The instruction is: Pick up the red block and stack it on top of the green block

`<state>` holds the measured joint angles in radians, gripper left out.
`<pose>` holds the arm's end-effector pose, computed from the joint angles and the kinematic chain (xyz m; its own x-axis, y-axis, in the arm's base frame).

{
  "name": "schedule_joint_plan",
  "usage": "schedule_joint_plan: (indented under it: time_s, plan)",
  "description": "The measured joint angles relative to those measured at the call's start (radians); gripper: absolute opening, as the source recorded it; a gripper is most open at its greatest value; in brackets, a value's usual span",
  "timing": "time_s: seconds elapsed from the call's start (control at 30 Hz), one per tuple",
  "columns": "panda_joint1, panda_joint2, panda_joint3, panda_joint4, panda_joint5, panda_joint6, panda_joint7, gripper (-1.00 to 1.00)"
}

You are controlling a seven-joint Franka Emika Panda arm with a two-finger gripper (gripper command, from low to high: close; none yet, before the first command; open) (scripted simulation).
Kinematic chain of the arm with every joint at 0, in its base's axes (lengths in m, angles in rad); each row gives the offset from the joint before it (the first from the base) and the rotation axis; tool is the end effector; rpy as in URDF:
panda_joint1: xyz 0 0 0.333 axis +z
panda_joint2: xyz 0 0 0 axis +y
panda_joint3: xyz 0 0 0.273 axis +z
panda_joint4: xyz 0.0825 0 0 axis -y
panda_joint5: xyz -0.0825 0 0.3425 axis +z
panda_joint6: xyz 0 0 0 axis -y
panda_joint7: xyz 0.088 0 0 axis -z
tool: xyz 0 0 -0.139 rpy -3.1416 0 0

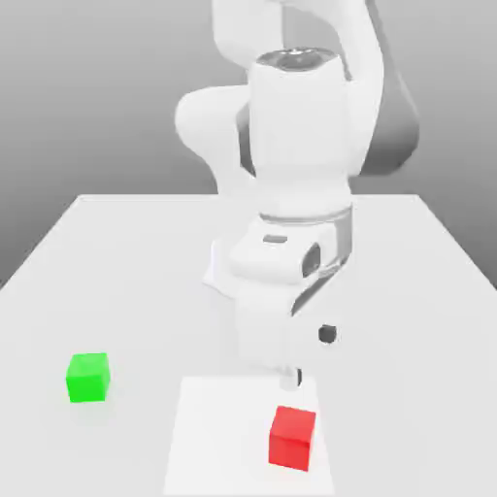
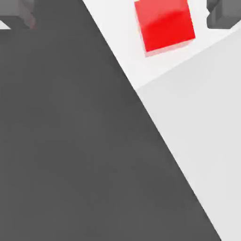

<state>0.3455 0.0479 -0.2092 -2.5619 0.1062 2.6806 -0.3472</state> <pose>0.4342 0.0567 0.2164 0.9219 0.3789 0.0809 0.3814 -0.9242 -0.0175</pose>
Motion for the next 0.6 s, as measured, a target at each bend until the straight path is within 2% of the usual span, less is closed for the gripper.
schedule_joint_plan:
  time_s: [0.1, 0.23, 0.27, 0.47, 0.6]
  plan:
    - [-0.007, 0.092, 0.009, -0.022, -0.022, 0.052, -0.085, 0.00]
    - [-0.040, 0.233, 0.056, -0.006, 0.035, 0.165, -0.147, 0.00]
    - [-0.054, 0.269, 0.073, -0.001, 0.052, 0.194, -0.160, -1.00]
    - [-0.062, 0.287, 0.082, 0.002, 0.060, 0.206, -0.166, -1.00]
    - [-0.037, 0.192, 0.047, -0.013, 0.008, 0.129, -0.128, -1.00]
